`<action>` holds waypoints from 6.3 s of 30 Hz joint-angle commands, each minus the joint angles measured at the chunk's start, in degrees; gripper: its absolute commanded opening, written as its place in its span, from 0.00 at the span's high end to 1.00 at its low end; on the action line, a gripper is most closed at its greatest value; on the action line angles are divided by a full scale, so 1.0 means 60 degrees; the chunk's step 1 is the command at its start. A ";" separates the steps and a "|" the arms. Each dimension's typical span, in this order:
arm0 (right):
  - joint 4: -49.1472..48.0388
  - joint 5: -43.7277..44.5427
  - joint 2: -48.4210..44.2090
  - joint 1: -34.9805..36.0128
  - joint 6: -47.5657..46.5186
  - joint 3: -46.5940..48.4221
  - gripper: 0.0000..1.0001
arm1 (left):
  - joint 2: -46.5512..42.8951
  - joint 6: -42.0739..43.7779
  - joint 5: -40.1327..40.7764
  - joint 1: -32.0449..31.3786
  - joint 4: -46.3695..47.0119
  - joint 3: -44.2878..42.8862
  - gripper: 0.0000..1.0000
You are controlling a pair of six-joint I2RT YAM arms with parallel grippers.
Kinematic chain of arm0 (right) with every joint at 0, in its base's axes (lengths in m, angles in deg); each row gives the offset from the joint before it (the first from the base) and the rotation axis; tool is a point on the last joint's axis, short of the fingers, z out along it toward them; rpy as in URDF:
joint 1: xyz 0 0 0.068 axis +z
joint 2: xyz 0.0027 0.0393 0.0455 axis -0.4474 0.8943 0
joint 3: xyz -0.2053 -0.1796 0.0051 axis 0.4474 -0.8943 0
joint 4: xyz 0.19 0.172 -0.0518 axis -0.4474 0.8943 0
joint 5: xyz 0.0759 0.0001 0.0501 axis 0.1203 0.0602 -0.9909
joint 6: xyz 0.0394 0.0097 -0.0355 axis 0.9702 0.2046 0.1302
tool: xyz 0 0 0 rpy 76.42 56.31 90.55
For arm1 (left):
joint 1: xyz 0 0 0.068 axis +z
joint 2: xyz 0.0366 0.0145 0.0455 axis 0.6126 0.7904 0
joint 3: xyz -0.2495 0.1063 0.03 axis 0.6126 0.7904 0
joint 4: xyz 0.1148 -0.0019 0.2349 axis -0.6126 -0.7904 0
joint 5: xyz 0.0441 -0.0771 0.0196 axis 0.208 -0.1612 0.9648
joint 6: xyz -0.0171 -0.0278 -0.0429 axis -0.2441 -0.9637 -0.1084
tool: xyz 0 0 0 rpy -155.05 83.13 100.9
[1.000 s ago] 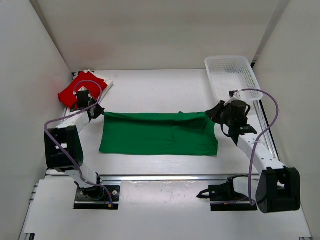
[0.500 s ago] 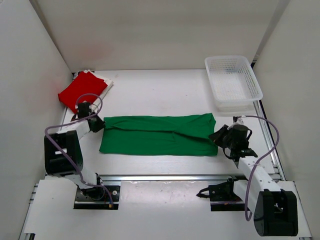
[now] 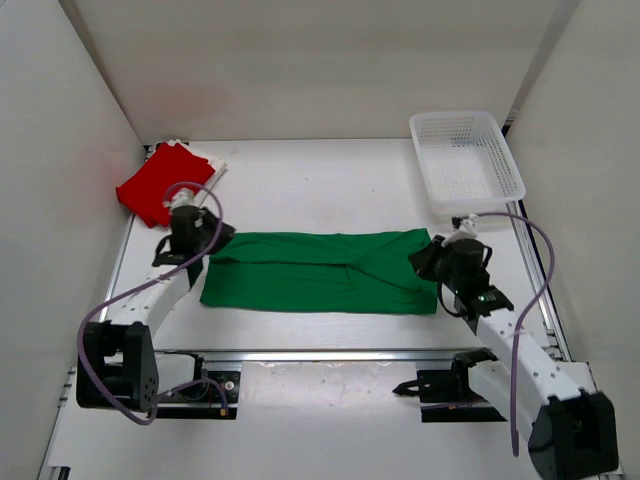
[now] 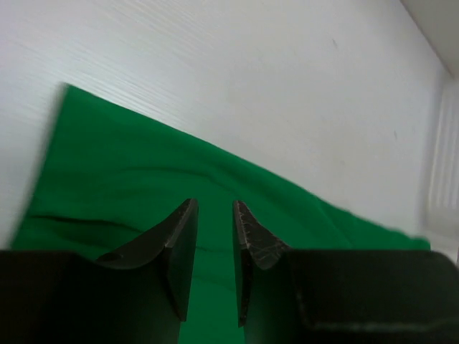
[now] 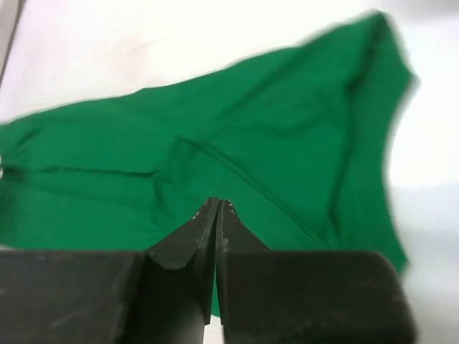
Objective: Fold and stack the t-shirts
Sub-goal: Fold the other side of the tshirt into a rectangle, then rotate the tshirt 70 degrees
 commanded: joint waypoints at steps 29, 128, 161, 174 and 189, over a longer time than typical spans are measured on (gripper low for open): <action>-0.1176 -0.0645 0.6750 0.2471 -0.1568 0.3628 0.98 | 0.1455 -0.2100 -0.0924 0.1431 0.2909 0.1735 0.65; -0.2347 -0.0484 0.4169 0.1749 -0.0087 0.1547 0.97 | 0.2215 -0.1789 -0.1741 0.0974 0.2613 0.1484 0.65; -0.2522 -0.1361 0.5487 0.3132 -0.0528 0.1651 1.00 | -0.1342 -0.1090 -0.0792 -0.2391 0.2557 0.2818 0.72; -0.1761 -0.1421 0.5563 0.3295 -0.0746 0.2236 1.00 | -0.3041 -0.0914 -0.0996 -0.2716 0.2339 0.4342 0.72; -0.1647 -0.0836 0.9100 0.0832 -0.0791 0.4864 1.00 | -0.1374 0.0186 -0.1392 -0.4575 0.2468 0.3040 0.70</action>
